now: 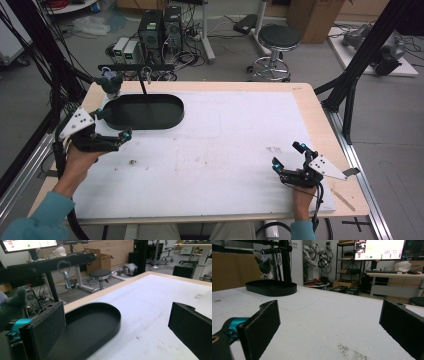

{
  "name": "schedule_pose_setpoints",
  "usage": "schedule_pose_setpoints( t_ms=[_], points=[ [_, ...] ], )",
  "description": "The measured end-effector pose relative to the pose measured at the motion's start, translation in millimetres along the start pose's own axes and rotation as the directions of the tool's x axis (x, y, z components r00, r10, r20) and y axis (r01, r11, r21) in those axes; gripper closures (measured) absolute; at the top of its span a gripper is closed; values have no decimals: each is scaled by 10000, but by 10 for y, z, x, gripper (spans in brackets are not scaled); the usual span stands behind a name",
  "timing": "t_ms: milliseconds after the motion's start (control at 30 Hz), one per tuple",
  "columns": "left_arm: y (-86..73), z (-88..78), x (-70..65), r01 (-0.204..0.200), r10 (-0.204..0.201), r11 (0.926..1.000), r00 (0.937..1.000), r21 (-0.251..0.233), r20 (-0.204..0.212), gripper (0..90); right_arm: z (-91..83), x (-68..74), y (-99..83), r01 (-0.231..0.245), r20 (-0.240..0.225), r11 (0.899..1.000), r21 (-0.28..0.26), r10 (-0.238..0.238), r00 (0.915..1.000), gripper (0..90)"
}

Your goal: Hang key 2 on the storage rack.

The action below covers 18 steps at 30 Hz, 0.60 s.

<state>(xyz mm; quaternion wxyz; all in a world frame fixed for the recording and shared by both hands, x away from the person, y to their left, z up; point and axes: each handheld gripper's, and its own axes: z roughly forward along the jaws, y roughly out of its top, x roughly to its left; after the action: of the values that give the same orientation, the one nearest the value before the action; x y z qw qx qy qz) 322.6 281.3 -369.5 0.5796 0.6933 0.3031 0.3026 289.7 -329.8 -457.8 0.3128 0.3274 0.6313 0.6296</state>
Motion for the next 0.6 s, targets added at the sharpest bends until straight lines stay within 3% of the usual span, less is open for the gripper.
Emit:
schedule_pose_setpoints(
  t_ms=[100, 200, 300, 400, 600],
  points=[
    [-98, -31, -50, -41, 42, 10000, 9999, -86, 119, 17, 0, 0, 0, 19, 0, 10000, -6, -19, 10000, 25],
    [-308, -89, -145, 43, -37, 9990, 9999, -438, 143, 17, 2, 0, -1, 23, -7, 10000, -33, -23, 10000, 25],
    [-485, -121, -190, 214, -212, 9969, 9998, -754, 34, 17, 2, 1, -1, 36, 1, 10000, -42, -36, 10000, 25],
    [-618, -160, -207, 98, -119, 9961, 9997, -876, -232, 17, 1, 6, -1, -8, -3, 10000, -18, 8, 10000, 25],
    [-814, -226, -220, 592, -627, 9908, 9977, -1218, -248, 17, 2, 6, -1, -8, 0, 10000, -19, 8, 10000, 25]
  ],
)
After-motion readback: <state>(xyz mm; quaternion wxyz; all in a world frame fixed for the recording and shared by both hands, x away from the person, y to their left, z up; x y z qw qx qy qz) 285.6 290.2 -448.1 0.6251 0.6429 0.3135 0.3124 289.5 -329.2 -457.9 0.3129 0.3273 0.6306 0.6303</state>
